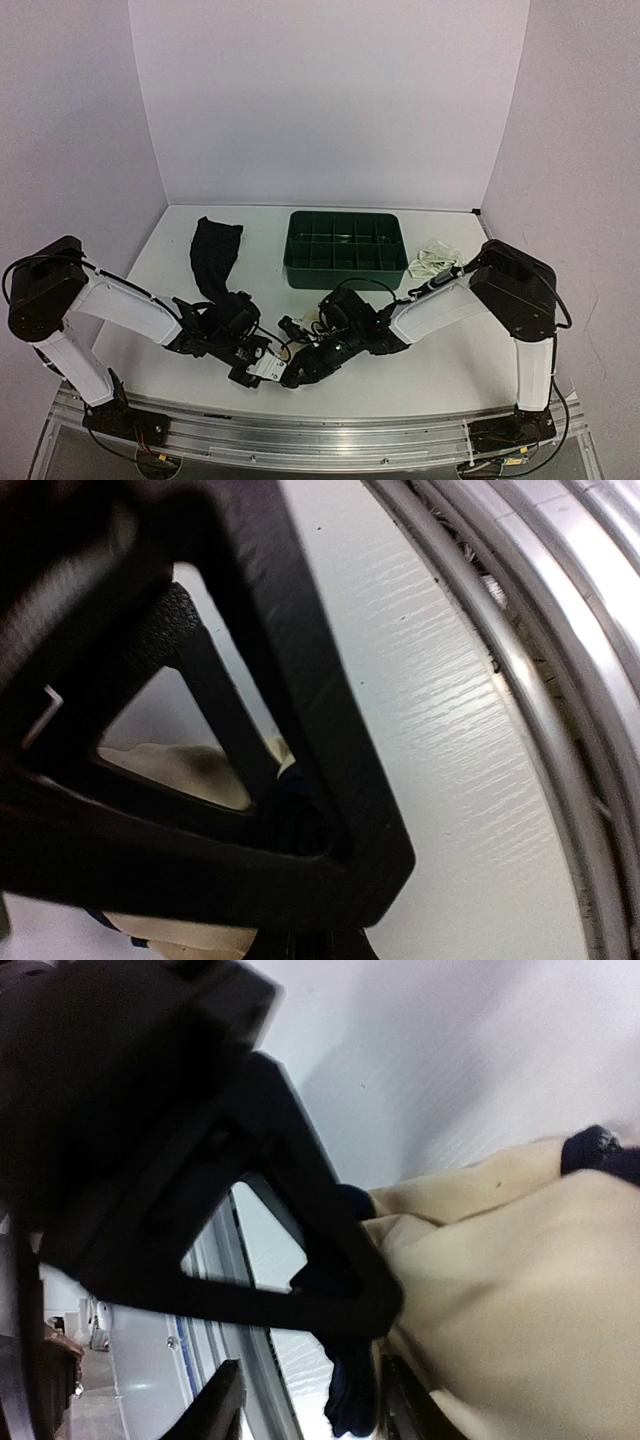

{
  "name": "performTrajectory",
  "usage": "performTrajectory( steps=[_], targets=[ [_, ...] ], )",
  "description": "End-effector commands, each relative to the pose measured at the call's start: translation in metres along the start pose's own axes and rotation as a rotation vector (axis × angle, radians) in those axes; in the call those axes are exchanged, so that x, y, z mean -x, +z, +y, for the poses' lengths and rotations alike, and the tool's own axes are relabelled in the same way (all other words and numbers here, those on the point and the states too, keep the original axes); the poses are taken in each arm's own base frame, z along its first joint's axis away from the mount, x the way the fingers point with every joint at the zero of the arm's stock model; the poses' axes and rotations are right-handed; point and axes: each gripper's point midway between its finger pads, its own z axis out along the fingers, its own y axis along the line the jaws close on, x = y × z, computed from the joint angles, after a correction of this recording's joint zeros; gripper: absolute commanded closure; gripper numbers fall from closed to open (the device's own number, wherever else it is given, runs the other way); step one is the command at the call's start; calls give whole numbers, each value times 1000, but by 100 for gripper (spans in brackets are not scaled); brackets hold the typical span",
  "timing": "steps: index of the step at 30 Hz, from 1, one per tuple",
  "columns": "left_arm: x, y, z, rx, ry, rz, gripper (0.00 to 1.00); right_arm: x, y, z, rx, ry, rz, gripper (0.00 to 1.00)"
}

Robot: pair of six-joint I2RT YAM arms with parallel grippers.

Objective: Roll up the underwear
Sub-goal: Roll the underwear to the center of the board.

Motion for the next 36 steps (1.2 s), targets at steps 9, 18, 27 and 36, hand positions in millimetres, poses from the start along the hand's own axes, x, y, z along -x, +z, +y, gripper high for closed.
performTrajectory(
  steps=[9,18,27,36],
  targets=[
    [16,-9,1,-451,-572,-53,100,-15,-45,37,-462,-786,-168,33],
    [31,-1,20,-607,-839,-85,100,-6,-21,40,-801,-1233,-90,34],
    [30,2,10,-681,-948,-97,100,-9,-27,13,-923,-1217,-58,37],
    [30,9,17,-669,-976,-106,100,-22,-10,-8,-914,-1177,-1,59]
  ],
)
